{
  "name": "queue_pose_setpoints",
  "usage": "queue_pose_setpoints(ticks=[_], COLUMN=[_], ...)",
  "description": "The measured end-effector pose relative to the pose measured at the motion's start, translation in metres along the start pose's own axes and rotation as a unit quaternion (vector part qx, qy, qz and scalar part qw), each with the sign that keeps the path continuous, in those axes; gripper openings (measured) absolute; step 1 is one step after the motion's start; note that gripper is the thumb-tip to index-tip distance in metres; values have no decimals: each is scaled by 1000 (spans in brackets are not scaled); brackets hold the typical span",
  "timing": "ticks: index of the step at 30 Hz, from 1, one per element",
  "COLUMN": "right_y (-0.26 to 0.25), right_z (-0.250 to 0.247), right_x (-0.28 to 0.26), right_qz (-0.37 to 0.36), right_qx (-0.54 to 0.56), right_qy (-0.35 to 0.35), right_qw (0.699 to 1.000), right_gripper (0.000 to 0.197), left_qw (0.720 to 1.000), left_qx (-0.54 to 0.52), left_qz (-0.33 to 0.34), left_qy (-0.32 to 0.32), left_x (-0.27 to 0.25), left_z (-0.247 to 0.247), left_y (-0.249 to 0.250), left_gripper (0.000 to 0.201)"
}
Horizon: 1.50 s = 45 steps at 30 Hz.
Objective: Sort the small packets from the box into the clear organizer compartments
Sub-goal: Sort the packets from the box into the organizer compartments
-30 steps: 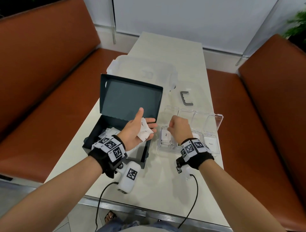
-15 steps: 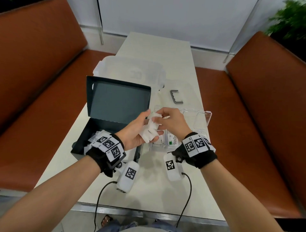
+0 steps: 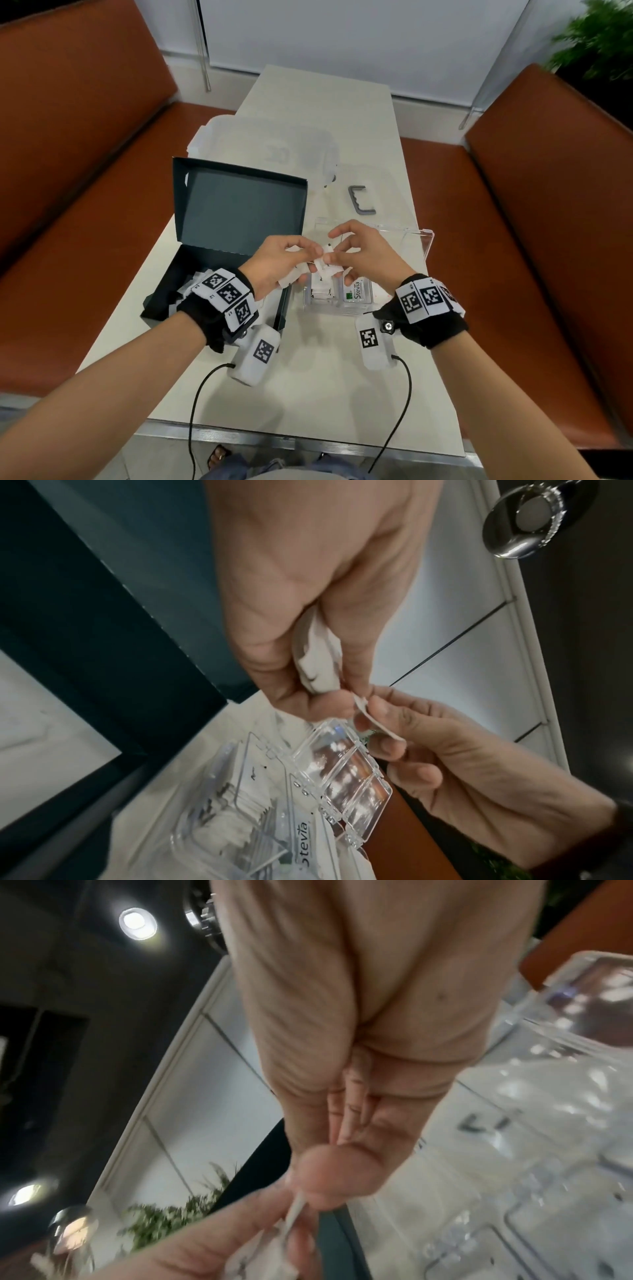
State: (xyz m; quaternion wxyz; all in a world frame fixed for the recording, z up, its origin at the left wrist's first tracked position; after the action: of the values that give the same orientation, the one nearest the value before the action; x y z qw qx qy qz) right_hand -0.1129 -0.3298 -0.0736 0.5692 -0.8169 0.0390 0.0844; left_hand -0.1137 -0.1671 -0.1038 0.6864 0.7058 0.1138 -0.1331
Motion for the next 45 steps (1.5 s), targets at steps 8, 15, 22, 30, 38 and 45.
queue_pose_setpoints(ticks=[8,15,22,30,38,45], right_y=[21,37,40,46,25,10], right_z=[6,-7,18,41,30,23], right_x=[-1,20,35,38,26,6], right_qz=[114,91,32,-23,-99,-34], right_qx=[229,83,-233,-302,-242,25], right_qy=[31,138,56,105,180,126], right_qw=[966,983,970,947,948,991], right_gripper=[10,15,35,25,26,20], left_qw=[990,964,977,973,984,984], left_qx=[-124,-231,-190,-216,-173,-166], left_qz=[-56,-125,-99,-69,-41,-56], left_qy=[46,29,3,33,33,-26], left_x=[-2,-3,-3,-9,-10,-9], left_z=[1,-5,-18,-29,-28,-6], left_y=[-7,-10,-13,-15,-13,-5], left_gripper=[15,30,56,46,23,24])
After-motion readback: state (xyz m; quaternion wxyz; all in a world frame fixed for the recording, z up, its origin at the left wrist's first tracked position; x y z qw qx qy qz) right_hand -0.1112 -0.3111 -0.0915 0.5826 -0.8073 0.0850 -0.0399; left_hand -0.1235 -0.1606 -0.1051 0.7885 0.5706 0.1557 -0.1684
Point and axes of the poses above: each hand's wrist, its own x-axis towards the middle knuckle, its own z-axis out of the palm, y = z × x, the point moved 4 cm from there along x, towards the middle knuckle, and after that the axes turned 11 degrees about y, right-handed, at the moved point
